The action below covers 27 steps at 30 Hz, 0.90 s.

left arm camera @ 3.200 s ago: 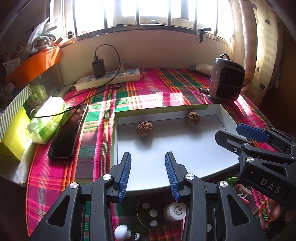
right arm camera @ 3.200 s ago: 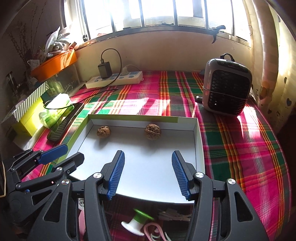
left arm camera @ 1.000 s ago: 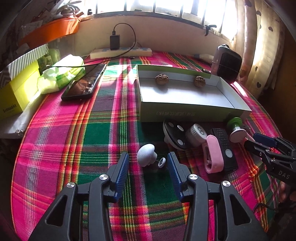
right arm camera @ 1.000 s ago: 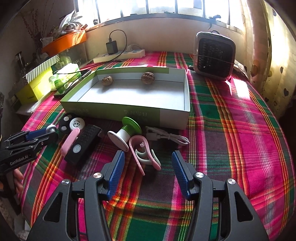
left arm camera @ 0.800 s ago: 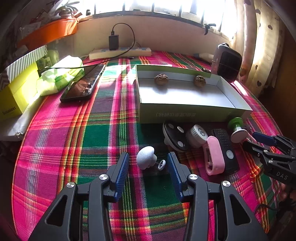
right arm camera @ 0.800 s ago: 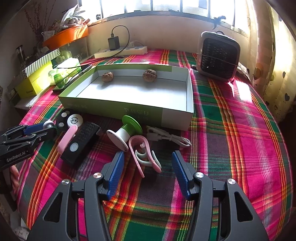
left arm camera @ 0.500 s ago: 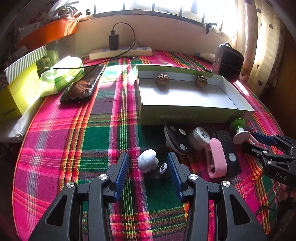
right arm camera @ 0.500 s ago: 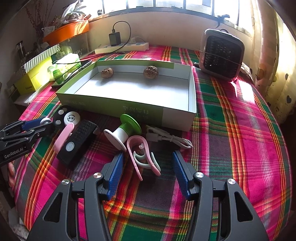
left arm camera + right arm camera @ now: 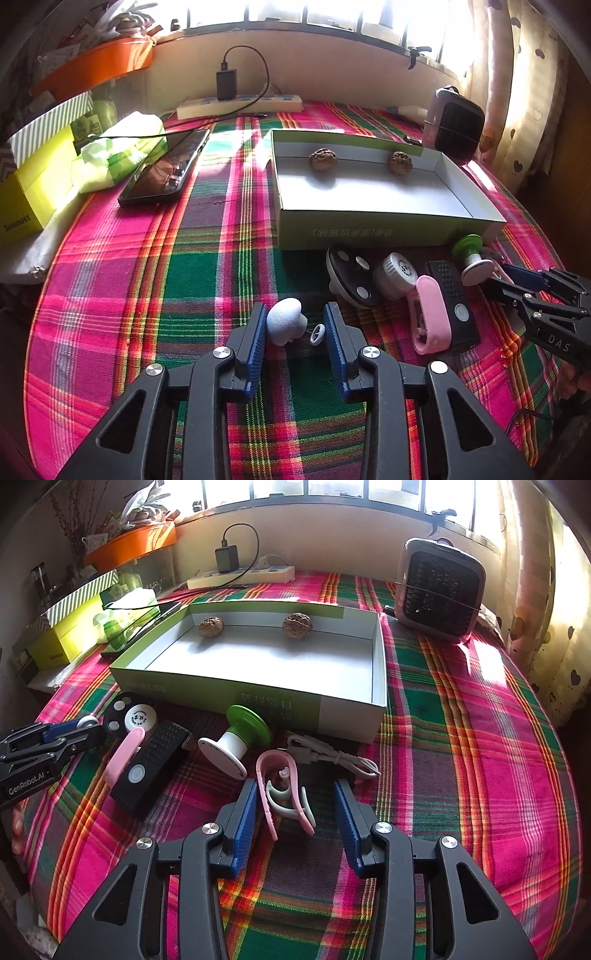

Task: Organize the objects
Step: 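Move the left tool to the white knob while the right tool reaches the pink clip, then close the right tool on the pink clip while the left tool grips the white knob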

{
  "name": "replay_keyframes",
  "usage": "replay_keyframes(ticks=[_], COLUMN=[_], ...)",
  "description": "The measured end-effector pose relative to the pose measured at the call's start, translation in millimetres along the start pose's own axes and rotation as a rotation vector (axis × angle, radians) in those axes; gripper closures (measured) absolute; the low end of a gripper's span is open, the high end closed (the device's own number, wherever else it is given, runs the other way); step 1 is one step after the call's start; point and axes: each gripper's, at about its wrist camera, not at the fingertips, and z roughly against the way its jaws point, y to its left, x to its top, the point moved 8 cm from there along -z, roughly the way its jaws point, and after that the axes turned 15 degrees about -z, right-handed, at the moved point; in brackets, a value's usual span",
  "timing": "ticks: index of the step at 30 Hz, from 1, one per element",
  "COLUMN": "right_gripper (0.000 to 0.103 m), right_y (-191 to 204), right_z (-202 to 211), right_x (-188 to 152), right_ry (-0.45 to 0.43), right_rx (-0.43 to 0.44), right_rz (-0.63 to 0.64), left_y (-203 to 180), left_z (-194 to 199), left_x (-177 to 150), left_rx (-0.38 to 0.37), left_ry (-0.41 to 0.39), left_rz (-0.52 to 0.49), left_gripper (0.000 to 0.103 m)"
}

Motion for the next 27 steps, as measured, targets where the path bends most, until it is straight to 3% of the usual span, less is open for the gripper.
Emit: replay_keyframes(ticks=[7, 27], right_gripper=[0.079, 0.079], right_y=[-2.3, -3.4], right_z=[1.1, 1.6], right_x=[0.5, 0.1], right_ry=[-0.004, -0.006], right_rx=[0.001, -0.002], right_rz=[-0.012, -0.015], left_y=[-3.0, -5.2], left_z=[1.3, 1.4], left_x=[0.2, 0.8], left_rx=[-0.013, -0.016], left_ry=[-0.005, -0.004], left_rz=[0.0, -0.008], left_gripper=[0.074, 0.074])
